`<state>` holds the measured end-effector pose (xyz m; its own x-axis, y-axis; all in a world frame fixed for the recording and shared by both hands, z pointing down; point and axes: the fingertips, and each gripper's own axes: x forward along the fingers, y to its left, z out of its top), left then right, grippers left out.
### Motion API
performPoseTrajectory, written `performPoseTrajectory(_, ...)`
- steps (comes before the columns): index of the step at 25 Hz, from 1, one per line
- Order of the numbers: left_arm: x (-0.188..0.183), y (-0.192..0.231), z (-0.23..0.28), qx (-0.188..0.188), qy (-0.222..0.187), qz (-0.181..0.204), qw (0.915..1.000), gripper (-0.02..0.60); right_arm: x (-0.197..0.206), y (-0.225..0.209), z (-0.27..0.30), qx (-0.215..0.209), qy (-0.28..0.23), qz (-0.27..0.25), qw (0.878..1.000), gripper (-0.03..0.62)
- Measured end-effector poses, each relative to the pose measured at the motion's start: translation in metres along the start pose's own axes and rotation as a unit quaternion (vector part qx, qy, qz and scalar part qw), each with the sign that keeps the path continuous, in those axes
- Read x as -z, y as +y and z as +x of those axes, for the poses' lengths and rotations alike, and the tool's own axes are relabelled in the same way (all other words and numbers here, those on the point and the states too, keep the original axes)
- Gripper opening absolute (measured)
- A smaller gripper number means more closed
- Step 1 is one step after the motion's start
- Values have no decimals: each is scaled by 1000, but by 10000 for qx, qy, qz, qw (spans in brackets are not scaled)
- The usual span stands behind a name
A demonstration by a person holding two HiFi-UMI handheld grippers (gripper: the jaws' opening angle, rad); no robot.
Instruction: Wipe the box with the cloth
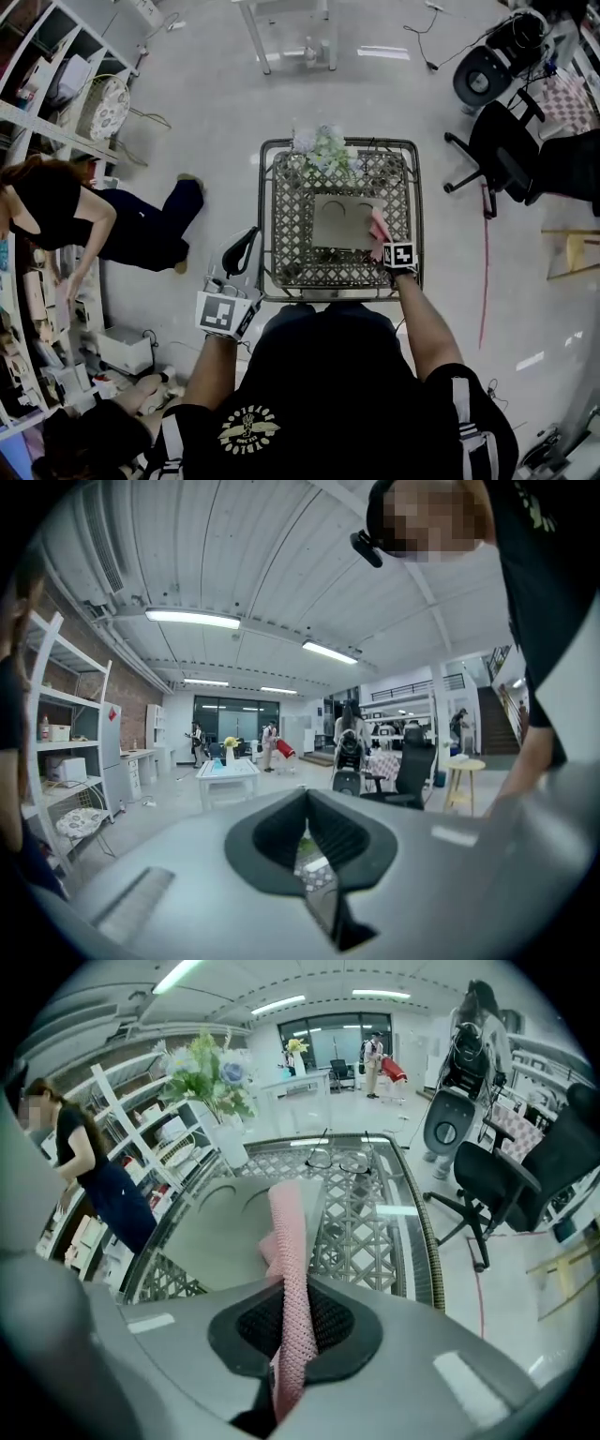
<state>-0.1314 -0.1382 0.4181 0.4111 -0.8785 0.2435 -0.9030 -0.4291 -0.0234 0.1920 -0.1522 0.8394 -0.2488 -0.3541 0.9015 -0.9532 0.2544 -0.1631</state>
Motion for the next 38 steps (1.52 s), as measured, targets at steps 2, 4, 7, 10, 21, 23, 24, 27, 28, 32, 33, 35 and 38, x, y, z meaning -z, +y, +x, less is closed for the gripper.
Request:
performPoseTrajectory(2, -5, 1, -1, -28, -15, 29, 10000, 0, -11, 7, -17, -129, -305, -173, 9993, 15)
performPoseTrajectory(4, -8, 2, -1, -86, 12, 4, 10000, 0, -21, 14, -36, -220, -563, -341, 9976, 15)
performPoseTrajectory(7, -9, -5, 2, -7, -290, -28, 9996, 0, -33, 18, -69, -352, -1004, -386, 9936, 17)
performPoseTrajectory(10, -11, -9, 5, -21, -435, -36, 9990, 0, -47, 22, -112, -412, -1489, -354, 9874, 15)
performPoseTrajectory(21, -52, -3, 5, -83, -729, 35, 9973, 0, -115, 35, -259, -348, -3203, -513, 9453, 15)
performPoseTrajectory(23, -59, -2, 6, -97, -800, 52, 9967, 0, -128, 37, -284, -350, -3481, -561, 9351, 15)
performPoseTrajectory(24, -63, -2, 6, -102, -832, 58, 9965, 0, -134, 40, -296, -353, -3606, -603, 9301, 15)
performPoseTrajectory(27, -73, 2, 4, -108, -918, 35, 9957, 0, -151, 50, -334, -395, -3956, -695, 9149, 15)
performPoseTrajectory(28, -78, 3, 3, -109, -975, 38, 9952, 0, -156, 54, -346, -419, -4072, -701, 9097, 15)
performPoseTrajectory(32, -96, 1, -5, -131, -1158, 211, 9930, 0, -172, 63, -394, -446, -4519, -825, 8871, 15)
performPoseTrajectory(33, -100, 0, -6, -145, -1193, 288, 9923, 0, -177, 67, -406, -466, -4639, -866, 8804, 17)
performPoseTrajectory(35, -106, 1, -9, -161, -1257, 344, 9913, 0, -186, 74, -429, -547, -4878, -881, 8668, 15)
performPoseTrajectory(38, -110, 4, -12, -163, -1307, 276, 9909, 0, -195, 84, -457, -675, -5168, -966, 8479, 15)
